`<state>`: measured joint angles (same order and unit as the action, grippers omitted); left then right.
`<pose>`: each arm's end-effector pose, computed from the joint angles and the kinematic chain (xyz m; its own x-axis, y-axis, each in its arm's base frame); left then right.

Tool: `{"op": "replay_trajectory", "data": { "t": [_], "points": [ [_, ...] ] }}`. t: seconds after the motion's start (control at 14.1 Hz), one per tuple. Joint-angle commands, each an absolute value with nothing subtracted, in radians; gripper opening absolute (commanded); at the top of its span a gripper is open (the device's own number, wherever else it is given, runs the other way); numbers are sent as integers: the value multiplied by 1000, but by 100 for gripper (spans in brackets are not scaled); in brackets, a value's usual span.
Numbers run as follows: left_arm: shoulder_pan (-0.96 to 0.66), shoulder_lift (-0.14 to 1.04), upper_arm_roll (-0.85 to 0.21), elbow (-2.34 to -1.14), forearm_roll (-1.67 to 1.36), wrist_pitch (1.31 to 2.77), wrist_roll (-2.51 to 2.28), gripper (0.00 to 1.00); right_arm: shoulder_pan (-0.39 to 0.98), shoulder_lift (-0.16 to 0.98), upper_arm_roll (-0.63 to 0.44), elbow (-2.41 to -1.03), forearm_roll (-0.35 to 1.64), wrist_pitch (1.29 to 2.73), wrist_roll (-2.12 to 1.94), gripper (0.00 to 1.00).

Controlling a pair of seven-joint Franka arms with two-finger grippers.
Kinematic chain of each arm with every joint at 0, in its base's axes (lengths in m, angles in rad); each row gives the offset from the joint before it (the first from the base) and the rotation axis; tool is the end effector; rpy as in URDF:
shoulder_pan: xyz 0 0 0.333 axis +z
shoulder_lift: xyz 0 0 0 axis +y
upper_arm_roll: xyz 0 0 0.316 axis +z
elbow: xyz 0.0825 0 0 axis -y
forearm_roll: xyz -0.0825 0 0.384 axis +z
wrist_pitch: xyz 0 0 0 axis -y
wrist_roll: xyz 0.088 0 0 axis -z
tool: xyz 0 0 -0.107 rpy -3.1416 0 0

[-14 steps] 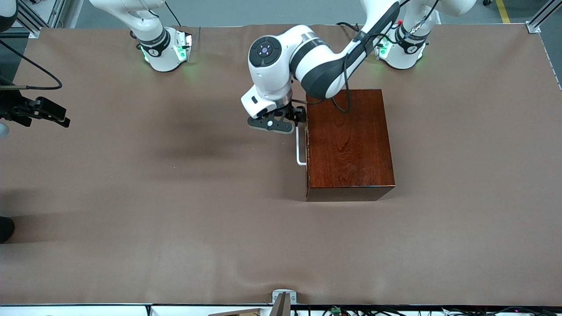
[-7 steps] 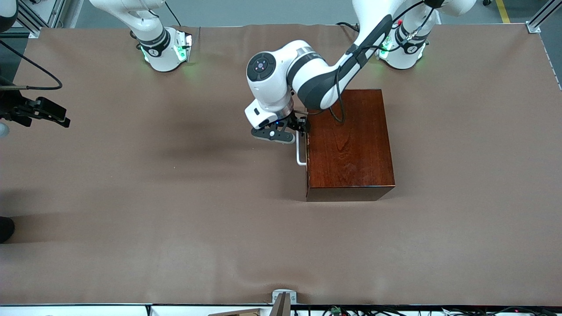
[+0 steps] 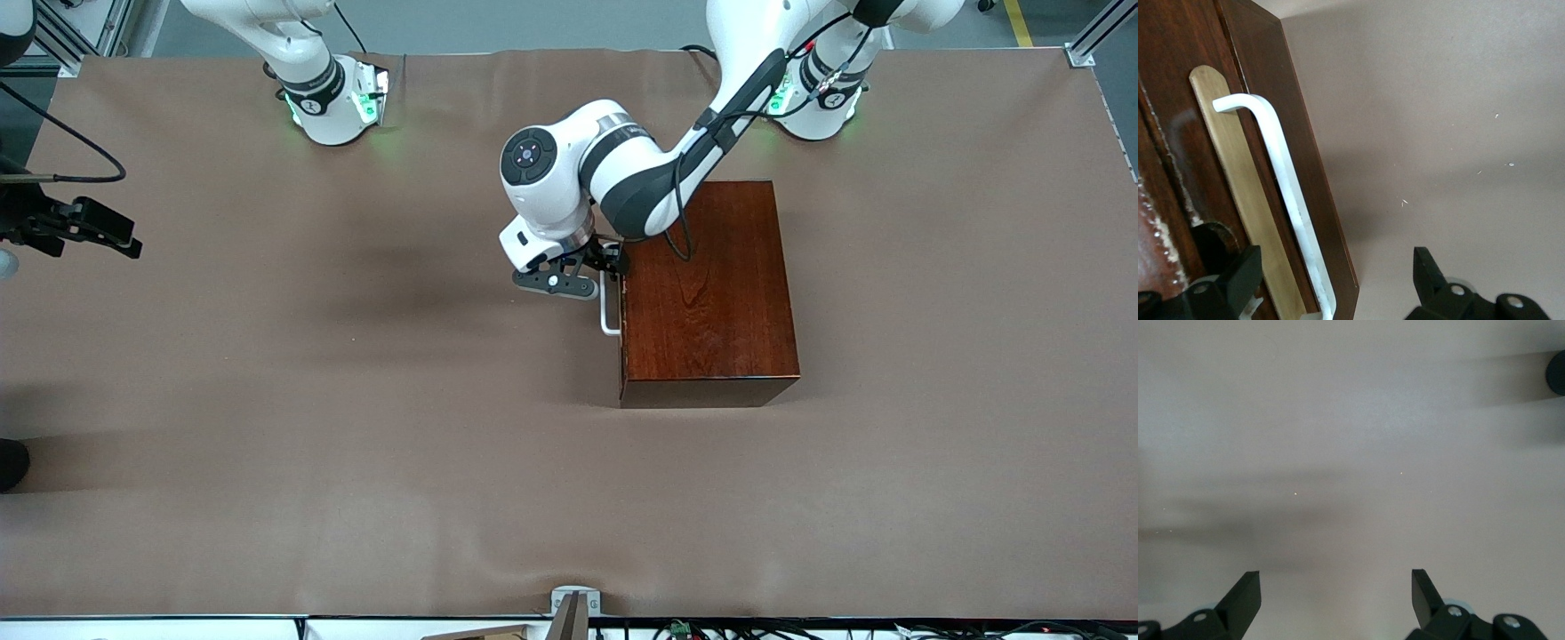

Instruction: Open drawer, take yellow block, close drawer

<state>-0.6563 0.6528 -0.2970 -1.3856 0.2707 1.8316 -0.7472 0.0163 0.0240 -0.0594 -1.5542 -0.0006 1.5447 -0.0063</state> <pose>0.4560 -0.5356 0.3256 0.9653 -0.2468 -0.0852 -0.2581 -0.9512 -0.1691 0.5585 -0.0237 0.6167 0.9988 -0.0368 -0.0335 -0.0368 -0.9993 0.0018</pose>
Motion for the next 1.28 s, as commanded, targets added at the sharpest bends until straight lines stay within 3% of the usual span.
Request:
{"op": "replay_trajectory", "data": {
  "t": [0.0, 1.21],
  "points": [
    [-661, 670, -296, -1356, 291, 1838, -759, 100, 17, 34, -58, -1534, -8, 1537, 9, 100],
    [-689, 739, -272, -1356, 293, 1953, -802, 100, 18, 40, -58, -1534, -8, 1537, 9, 100]
  ]
}}
